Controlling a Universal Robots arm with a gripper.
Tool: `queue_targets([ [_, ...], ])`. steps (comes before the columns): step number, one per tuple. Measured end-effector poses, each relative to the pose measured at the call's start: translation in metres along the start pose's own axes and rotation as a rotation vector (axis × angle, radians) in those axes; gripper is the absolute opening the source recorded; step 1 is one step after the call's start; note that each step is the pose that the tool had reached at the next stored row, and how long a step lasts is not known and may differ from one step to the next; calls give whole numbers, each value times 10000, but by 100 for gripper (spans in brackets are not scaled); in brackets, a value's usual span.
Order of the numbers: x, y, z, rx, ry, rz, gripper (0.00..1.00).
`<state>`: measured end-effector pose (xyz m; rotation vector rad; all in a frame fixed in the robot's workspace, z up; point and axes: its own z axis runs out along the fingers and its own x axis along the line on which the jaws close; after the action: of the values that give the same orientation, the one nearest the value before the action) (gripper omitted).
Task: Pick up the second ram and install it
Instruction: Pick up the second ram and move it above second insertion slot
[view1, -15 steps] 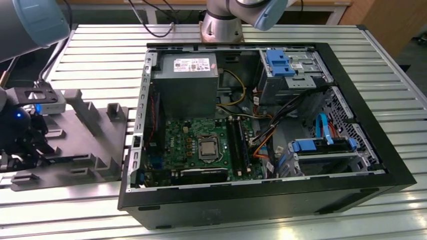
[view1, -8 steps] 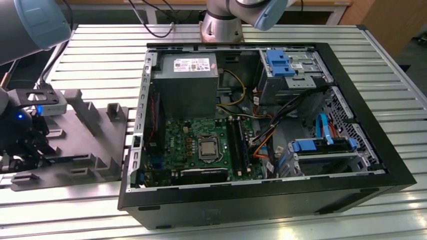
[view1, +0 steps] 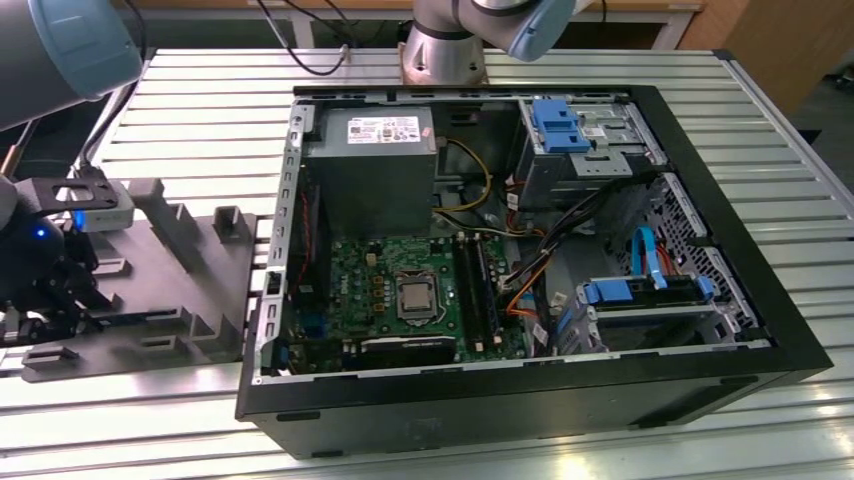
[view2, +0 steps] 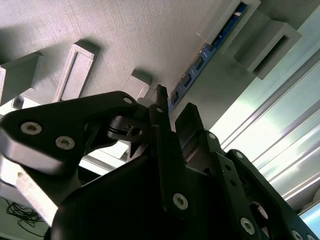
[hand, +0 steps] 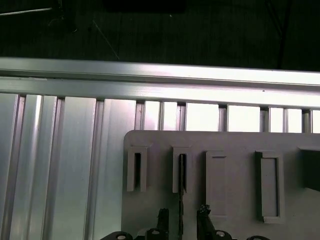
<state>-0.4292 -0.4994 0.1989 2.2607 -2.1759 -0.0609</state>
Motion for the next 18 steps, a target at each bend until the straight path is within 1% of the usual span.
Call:
queue_targets([
  [2,0,0,0,0,0,0,34],
  [3,0,0,0,0,0,0,27],
  [8,0,0,1,0,0,0,26],
  [9,0,0,1,1,0,0,19],
  [18,0,0,1,0,0,0,18],
])
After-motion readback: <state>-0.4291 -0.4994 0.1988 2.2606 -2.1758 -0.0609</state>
